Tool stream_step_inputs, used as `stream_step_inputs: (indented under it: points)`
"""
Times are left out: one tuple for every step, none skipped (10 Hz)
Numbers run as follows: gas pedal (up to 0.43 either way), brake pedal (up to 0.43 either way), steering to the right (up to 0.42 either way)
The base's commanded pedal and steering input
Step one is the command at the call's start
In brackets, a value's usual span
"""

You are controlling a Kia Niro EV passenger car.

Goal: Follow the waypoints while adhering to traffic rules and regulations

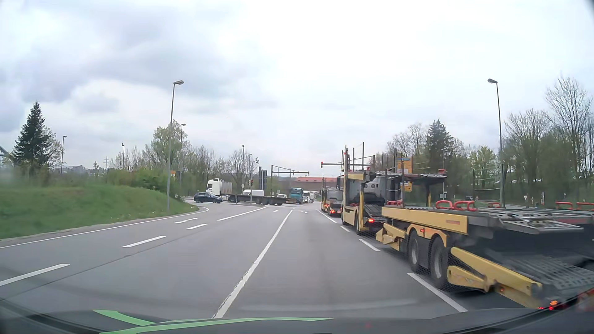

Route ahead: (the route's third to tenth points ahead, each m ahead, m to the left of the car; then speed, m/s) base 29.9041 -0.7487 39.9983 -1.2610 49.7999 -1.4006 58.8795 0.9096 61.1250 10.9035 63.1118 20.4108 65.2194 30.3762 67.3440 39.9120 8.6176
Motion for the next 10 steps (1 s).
stream_step_inputs:
  points:
    - [0.000,0.030,-0.003]
    - [0.000,0.012,0.005]
    - [0.000,0.006,0.012]
    - [0.000,0.006,0.014]
    - [0.000,0.006,0.017]
    - [0.000,0.006,0.019]
    - [0.000,0.006,0.019]
    - [0.000,0.006,0.019]
    - [0.000,0.006,0.019]
    - [0.000,0.006,0.019]
